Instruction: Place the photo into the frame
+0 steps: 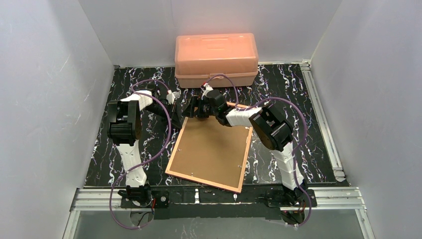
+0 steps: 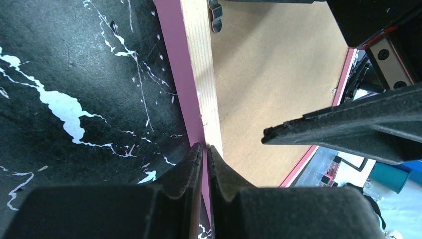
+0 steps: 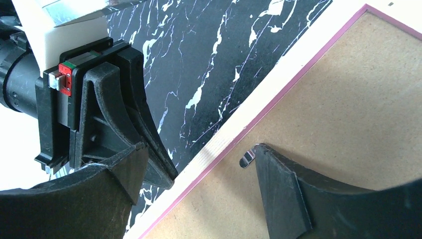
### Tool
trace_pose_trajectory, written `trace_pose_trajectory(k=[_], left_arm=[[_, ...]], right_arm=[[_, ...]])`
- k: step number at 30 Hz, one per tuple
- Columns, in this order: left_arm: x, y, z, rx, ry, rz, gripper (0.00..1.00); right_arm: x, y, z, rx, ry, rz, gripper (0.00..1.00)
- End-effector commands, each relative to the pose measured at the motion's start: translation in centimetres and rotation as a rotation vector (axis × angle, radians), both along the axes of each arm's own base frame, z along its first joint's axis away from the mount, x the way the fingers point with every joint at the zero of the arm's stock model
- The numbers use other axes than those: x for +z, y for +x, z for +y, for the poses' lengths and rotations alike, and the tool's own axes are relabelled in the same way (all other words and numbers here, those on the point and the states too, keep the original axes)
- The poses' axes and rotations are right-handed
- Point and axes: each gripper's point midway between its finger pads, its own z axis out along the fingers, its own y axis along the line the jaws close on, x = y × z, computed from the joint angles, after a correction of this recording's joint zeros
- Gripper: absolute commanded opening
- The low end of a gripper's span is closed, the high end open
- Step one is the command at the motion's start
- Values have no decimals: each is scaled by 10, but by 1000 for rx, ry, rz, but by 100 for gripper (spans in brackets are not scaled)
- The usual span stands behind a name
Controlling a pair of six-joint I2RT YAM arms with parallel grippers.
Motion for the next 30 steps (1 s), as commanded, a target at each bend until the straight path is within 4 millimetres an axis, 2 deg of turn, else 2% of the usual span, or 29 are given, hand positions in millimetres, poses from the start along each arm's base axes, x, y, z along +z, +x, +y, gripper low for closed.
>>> trace_pose_trajectory(k=[1,5,8,13,24,30], left_arm=[[-10,-6,0,-27,20,-1,6],[-9,-7,2,-30,26,-7,6],[-9,-6,3,-33,31,-14,5],[-8,-8,2,-31,29,-10,5],[-8,-8,2,-30,30,-10,5],[-8,-8,2,-31,31,-11,5]], right_arm=[[-5,0,7,8,19,-5,86],[4,3,-15,-75,-32,-45,85],[7,-4,-25,-98,-36,-41,85],[-3,-18,-20,-69,-36,-9,85],[-3,-21,5,-36,14,18,85],[-6,-24,9,-37,27,32,84]])
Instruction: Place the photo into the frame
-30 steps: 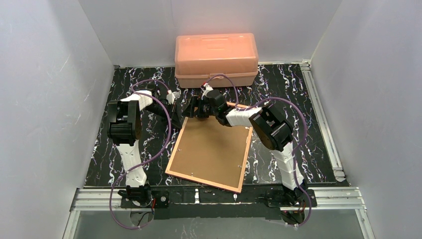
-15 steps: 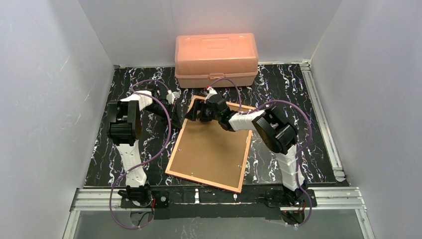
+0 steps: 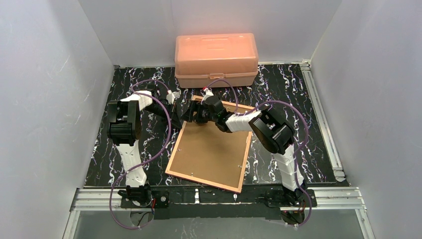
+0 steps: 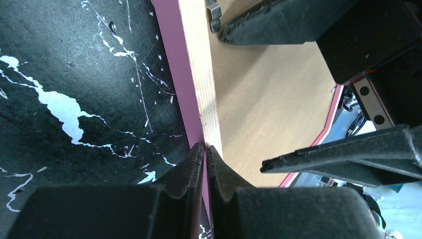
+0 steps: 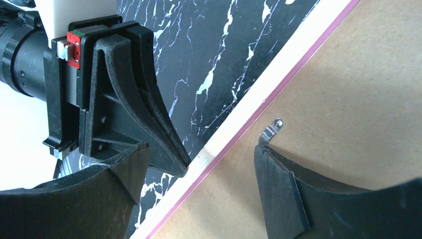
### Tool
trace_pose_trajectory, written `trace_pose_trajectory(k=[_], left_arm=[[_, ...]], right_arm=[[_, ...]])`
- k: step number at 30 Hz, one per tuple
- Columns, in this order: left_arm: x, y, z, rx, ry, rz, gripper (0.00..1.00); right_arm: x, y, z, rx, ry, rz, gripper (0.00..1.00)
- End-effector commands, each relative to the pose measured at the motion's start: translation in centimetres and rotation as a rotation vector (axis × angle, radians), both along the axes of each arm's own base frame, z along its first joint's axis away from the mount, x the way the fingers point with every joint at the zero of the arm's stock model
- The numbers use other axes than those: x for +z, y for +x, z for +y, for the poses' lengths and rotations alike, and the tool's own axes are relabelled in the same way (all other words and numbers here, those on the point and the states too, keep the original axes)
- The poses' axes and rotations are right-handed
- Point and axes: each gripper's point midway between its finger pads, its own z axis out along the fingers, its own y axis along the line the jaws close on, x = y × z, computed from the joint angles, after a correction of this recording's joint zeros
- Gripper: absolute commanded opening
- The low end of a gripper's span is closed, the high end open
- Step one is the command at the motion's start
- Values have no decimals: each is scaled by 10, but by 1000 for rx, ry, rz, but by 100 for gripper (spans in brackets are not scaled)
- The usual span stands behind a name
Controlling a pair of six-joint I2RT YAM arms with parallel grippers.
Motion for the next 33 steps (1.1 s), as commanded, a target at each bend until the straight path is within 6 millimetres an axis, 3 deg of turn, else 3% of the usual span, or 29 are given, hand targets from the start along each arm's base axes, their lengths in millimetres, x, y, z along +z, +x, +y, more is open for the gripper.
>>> trace_pose_trajectory(k=[1,12,18,22,33], left_arm=[[-8,-8,3,-30,38,-6,5],[-8,-10,2,-29,32,-1,5],[-7,-11,2,-30,34,-1,4],[-6,-12,2,-32,34,-7,4],[-6,-13,2,-31,34,-4,4]], right_arm=[[-5,-4,9,9,11,22,84],[-3,7,8,-16,-14,-16,84],[13,-4,9,51,18,-30,84],[26,-10,-4,44,11,-44,84],[7,3,-8,31,-42,-46,83]])
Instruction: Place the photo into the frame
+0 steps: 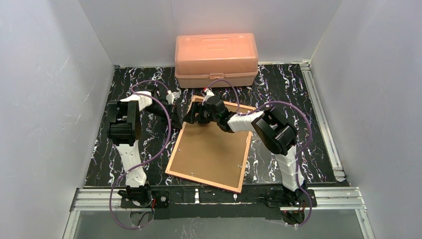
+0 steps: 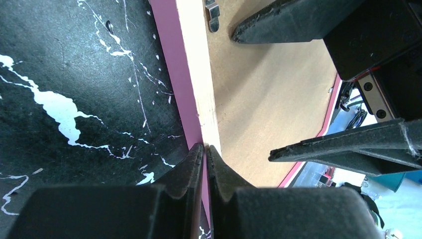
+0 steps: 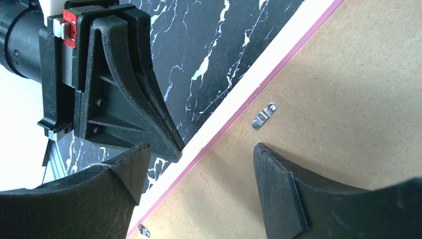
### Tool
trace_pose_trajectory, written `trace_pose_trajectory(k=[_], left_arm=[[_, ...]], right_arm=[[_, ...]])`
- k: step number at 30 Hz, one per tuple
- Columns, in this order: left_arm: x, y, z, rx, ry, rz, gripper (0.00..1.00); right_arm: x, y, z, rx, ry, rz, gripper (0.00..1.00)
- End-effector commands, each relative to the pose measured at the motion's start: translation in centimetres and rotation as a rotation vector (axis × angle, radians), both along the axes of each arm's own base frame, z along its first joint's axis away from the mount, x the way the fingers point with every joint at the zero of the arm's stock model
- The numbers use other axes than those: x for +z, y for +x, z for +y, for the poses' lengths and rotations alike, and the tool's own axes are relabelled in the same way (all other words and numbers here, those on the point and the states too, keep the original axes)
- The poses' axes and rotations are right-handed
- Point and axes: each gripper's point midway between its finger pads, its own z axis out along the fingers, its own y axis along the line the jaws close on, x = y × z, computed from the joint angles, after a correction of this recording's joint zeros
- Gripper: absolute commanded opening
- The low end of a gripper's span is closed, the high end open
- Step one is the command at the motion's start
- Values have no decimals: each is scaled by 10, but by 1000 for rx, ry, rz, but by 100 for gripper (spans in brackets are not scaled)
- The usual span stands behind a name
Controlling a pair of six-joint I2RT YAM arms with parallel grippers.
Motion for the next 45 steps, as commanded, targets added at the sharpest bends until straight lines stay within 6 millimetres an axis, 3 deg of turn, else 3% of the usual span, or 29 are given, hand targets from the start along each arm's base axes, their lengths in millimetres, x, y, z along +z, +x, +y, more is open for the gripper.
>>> trace_pose_trajectory(k=[1,23,45], left_arm=[[-5,-11,2,-32,42,-5,4],[-3,-11,1,-33,34,-6,4],[0,-13,0,-34,24,-11,4]], right_arm=[[7,11,3,0,-6,-36,83],[-8,19,16,-2,15,-9,82],[-23,35,8,-72,-26,-56,81]])
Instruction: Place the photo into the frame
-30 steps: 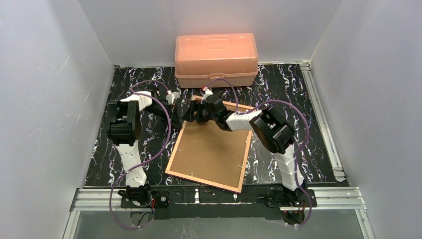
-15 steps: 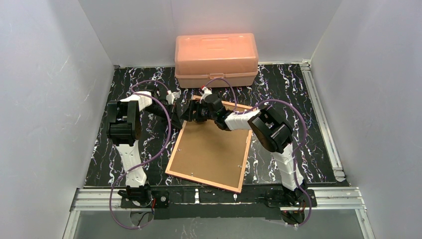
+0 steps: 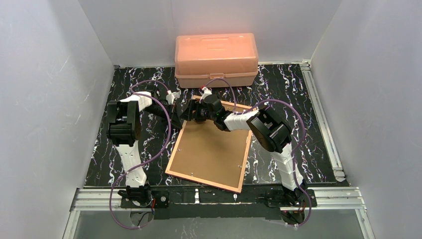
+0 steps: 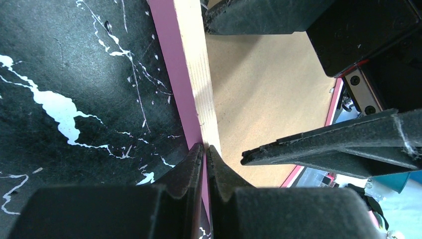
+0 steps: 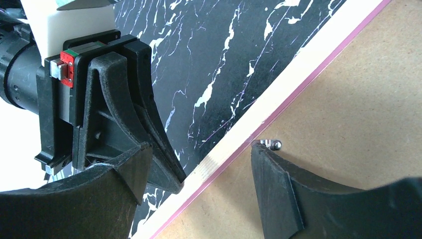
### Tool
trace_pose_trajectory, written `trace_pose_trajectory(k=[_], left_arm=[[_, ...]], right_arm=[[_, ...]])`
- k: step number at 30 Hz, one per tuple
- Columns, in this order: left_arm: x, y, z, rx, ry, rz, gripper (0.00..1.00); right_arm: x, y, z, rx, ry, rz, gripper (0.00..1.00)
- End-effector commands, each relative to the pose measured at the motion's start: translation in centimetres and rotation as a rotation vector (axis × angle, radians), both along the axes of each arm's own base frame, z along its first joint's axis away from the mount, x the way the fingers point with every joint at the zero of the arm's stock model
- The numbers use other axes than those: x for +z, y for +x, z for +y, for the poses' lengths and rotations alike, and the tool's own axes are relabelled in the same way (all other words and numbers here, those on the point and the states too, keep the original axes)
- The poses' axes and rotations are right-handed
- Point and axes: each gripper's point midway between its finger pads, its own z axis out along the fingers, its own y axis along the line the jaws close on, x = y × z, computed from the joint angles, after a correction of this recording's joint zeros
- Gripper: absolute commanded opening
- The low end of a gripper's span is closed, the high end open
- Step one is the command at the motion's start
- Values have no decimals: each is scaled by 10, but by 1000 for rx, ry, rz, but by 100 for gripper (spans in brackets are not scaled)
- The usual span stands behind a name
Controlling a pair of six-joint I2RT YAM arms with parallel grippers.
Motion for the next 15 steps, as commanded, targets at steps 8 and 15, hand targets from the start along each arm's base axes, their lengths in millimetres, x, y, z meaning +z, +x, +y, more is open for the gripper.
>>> trace_pose_trajectory(k=[8,15], left_arm=[[-1,-15,0,-34,26,8,4],[-3,-17,0,-39,20,12,4]], right_arm=[[-22,23,-9,-83,-62,-47,80],[-23,26,-7,-112,-49,-50,79]])
